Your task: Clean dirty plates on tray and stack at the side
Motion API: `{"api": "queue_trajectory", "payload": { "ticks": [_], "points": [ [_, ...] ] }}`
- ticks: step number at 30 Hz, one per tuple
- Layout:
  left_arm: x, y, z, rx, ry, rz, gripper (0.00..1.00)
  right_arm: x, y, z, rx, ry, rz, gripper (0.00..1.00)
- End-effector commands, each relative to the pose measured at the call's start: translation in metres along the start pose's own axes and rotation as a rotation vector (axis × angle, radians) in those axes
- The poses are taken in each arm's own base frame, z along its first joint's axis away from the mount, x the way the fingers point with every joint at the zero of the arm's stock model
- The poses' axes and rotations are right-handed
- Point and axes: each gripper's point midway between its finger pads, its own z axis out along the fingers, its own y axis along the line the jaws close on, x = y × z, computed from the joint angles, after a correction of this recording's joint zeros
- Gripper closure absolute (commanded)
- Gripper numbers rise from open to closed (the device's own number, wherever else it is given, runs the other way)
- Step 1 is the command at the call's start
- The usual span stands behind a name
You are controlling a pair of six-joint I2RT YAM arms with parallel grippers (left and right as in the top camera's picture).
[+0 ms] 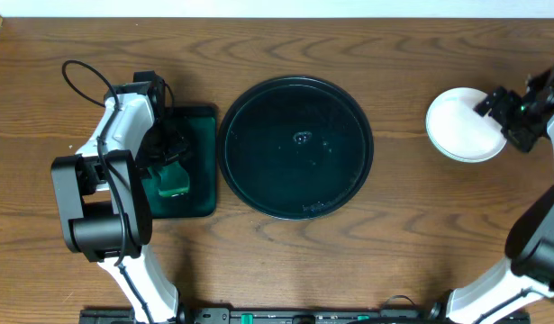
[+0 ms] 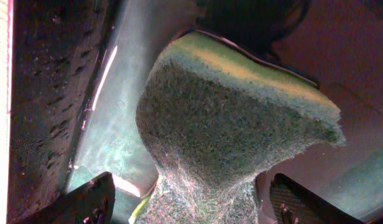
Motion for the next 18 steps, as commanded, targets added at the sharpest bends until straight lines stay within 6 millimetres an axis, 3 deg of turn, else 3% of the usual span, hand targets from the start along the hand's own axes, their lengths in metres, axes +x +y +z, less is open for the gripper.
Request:
{"api": "queue_trajectory", "payload": {
  "ticks": [1,7,9,10,11,14,18],
  "points": [
    [0.001,0.004,0.003,-0.013,0.007,-0.002,0.20,-0.006,0.066,-0.072,-0.114,-0.146,-0.277,0.10],
    [0.001,0.004,0.003,-0.013,0.007,-0.002,0.20,0.036,0.117,-0.140,-0.144,-0.223,-0.519,0.12],
    [0.001,0.004,0.003,-0.013,0.008,-0.002,0.20,0.059,0.134,-0.163,-0.173,-0.234,-0.615,0.11],
    [0.001,0.004,0.003,-0.013,0.007,-0.002,0.20,0.080,0.146,-0.180,-0.199,-0.238,-0.682,0.01],
    [0.001,0.004,0.003,-0.013,0.007,-0.002,0.20,0.094,0.152,-0.190,-0.218,-0.239,-0.714,0.01],
    [0.001,0.004,0.003,-0.013,0.007,-0.002,0.20,0.134,0.165,-0.221,-0.274,-0.240,-0.787,0.01],
    [0.001,0.004,0.003,-0.013,0.007,-0.002,0.20,0.166,0.169,-0.258,-0.327,-0.282,-0.766,0.01]
  ]
}}
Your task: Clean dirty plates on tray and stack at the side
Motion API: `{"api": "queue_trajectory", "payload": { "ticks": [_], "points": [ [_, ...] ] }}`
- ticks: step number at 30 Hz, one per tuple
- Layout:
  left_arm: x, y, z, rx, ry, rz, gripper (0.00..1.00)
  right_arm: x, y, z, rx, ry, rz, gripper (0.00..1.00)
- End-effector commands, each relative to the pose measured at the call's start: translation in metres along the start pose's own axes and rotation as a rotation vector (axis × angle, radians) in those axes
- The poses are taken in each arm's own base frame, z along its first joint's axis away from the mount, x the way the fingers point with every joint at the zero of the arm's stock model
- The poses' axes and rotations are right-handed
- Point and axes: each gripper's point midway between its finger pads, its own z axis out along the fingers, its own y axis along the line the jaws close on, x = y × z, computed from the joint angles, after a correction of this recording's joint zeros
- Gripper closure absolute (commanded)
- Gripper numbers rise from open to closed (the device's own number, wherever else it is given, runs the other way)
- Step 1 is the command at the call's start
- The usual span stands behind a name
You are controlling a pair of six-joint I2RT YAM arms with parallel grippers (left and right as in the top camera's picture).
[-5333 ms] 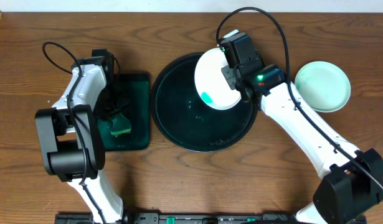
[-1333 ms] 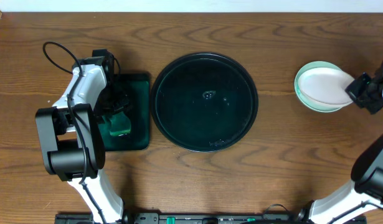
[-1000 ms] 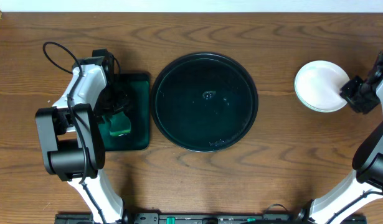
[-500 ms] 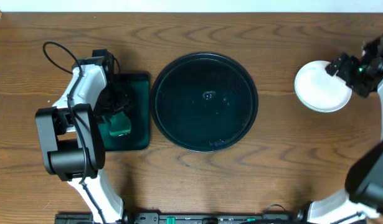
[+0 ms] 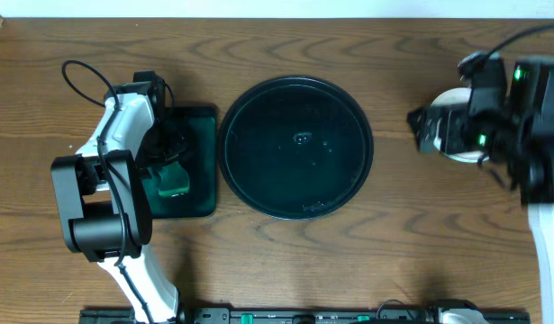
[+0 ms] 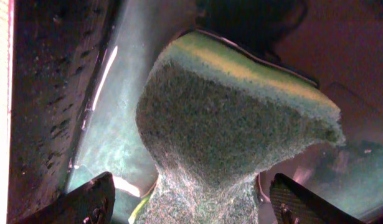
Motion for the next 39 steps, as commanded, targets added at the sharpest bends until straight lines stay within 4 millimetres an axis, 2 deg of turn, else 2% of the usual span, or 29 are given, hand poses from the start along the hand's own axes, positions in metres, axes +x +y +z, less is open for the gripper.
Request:
{"api": "queue_trajectory", "payload": {
  "ticks": [1,4,9,14,22,26,30,34,39],
  "points": [
    [0.001,0.004,0.003,-0.013,0.007,-0.002,0.20,0.001,0.026,-0.038,-0.012,-0.090,-0.008,0.01],
    [0.001,0.004,0.003,-0.013,0.008,-0.002,0.20,0.005,0.036,-0.061,-0.030,-0.143,-0.032,0.01],
    [0.001,0.004,0.003,-0.013,0.008,-0.002,0.20,0.007,0.041,-0.093,-0.038,-0.238,-0.051,0.01],
    [0.001,0.004,0.003,-0.013,0.008,-0.002,0.20,0.010,0.045,-0.111,-0.034,-0.292,-0.112,0.01],
    [0.001,0.004,0.003,-0.013,0.008,-0.002,0.20,0.021,0.045,-0.122,-0.025,-0.303,-0.160,0.01],
    [0.001,0.004,0.003,-0.013,0.007,-0.002,0.20,0.017,0.037,-0.136,0.019,-0.402,-0.168,0.01],
    [0.001,0.004,0.003,-0.013,0.007,-0.002,0.20,0.026,0.032,-0.146,0.045,-0.527,-0.192,0.01],
    [0.001,0.004,0.003,-0.013,0.007,-0.002,0.20,0.045,0.031,-0.142,0.051,-0.669,-0.223,0.01],
    [0.001,0.004,0.003,-0.013,0.007,-0.002,0.20,0.052,0.036,-0.132,0.022,-0.885,-0.312,0.01]
  ]
}}
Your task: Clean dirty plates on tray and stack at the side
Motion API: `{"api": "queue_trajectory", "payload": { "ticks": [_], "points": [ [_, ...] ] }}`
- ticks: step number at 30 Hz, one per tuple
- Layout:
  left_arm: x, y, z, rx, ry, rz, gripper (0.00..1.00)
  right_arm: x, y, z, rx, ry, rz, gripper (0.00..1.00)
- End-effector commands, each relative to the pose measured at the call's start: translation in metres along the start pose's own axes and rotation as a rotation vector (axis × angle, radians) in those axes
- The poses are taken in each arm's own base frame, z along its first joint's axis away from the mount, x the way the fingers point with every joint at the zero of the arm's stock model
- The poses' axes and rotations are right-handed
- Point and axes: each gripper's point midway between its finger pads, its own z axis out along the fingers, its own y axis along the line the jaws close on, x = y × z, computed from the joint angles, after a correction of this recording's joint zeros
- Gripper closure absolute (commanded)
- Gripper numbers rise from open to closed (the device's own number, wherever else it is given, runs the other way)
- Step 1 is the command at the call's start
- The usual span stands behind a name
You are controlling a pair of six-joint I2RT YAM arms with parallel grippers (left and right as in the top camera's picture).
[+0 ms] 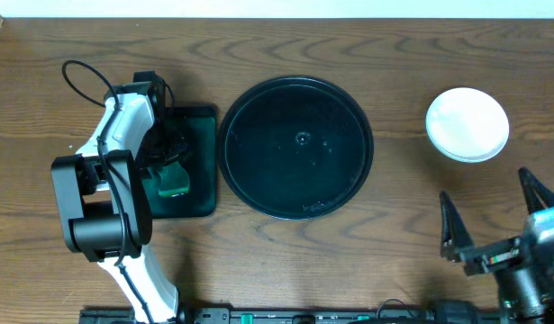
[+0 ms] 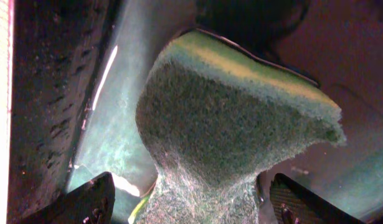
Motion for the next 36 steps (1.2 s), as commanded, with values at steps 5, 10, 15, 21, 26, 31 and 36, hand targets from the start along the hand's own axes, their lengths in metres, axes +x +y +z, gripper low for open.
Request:
{"api": "queue_trajectory", "payload": {
  "ticks": [5,10,15,21,26,31,36],
  "points": [
    [0.001,0.004,0.003,-0.013,0.006,-0.002,0.20,0.048,0.011,0.018,-0.082,-0.172,-0.026,0.01],
    [0.000,0.004,0.003,-0.013,0.006,-0.002,0.20,0.078,0.009,0.031,-0.083,-0.235,-0.014,0.01],
    [0.001,0.004,0.003,-0.013,0.006,-0.002,0.20,0.101,0.010,0.031,-0.083,-0.293,-0.027,0.01],
    [0.000,0.004,0.003,-0.013,0.006,-0.002,0.20,0.118,0.008,0.035,-0.072,-0.311,-0.031,0.01],
    [0.000,0.004,0.003,-0.013,0.006,-0.002,0.20,0.133,0.004,0.039,-0.054,-0.330,-0.035,0.01],
    [0.001,0.004,0.003,-0.013,0.006,-0.002,0.20,0.144,-0.002,0.042,-0.019,-0.319,-0.025,0.01],
    [0.001,0.004,0.003,-0.013,0.006,-0.002,0.20,0.157,-0.010,0.046,0.028,-0.261,-0.016,0.01]
  ]
}}
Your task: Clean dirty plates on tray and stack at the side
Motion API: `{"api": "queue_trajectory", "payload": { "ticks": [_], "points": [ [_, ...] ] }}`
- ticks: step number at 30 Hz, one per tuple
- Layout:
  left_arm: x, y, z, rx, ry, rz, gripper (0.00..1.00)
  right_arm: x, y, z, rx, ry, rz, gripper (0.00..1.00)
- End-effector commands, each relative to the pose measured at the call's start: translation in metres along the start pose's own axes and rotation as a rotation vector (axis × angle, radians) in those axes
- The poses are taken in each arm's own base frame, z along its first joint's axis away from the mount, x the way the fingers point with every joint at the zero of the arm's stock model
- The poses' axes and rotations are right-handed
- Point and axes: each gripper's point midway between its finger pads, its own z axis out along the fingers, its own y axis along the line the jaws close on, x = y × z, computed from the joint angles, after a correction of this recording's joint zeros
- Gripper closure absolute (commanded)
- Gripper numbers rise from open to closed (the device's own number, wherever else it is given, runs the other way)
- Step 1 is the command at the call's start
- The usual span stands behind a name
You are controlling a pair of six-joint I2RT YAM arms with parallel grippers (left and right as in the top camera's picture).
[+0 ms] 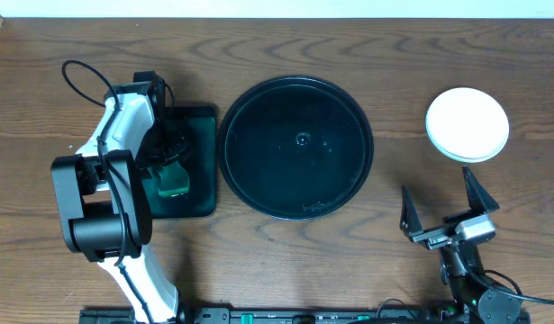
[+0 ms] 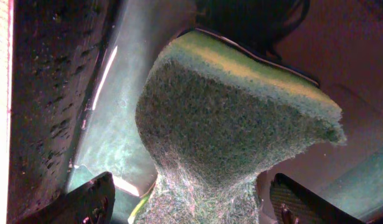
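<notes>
At the right, a white plate (image 1: 467, 124) lies on the wooden table, with nothing touching it. The round black tray (image 1: 295, 90) sits in the middle and its surface is glossy. My left gripper (image 1: 174, 176) hangs over a dark green rectangular tray (image 1: 203, 135) at the left, shut on a green sponge (image 2: 228, 118). The sponge is pinched narrow between the fingers (image 2: 85, 202). My right gripper (image 1: 441, 211) is near the front edge, below the plate, with its fingers spread wide and nothing between them.
The left arm's white links and a black cable (image 1: 78, 72) loop over the table's left part. The right arm's base (image 1: 479, 292) stands at the bottom right. The back edge of the table runs along the top of the overhead view.
My right gripper, still open, has shifted left and nearer the front edge, further from the plate. The left gripper and the sponge have not moved.
My right gripper was first at the white plate's right rim. Then the arm was over the plate. After that it was back at the lower right, open, with the plate lying free, and now it is lower still. The left gripper held the sponge throughout.
</notes>
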Motion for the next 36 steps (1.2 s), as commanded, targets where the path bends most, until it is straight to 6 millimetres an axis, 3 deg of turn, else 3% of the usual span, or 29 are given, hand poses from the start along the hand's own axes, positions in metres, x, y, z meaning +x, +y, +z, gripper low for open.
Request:
{"api": "queue_trajectory", "payload": {
  "ticks": [1,15,36],
  "points": [
    [0.001,0.004,0.003,-0.012,0.007,-0.002,0.20,0.013,-0.009,-0.001,0.054,0.049,0.003,0.01],
    [0.001,0.004,0.003,-0.012,0.007,-0.002,0.20,0.095,-0.009,-0.019,0.068,0.388,0.014,0.01],
    [0.001,0.004,0.003,-0.012,0.007,-0.002,0.20,0.095,-0.010,-0.020,0.057,0.391,-0.044,0.01]
  ]
}}
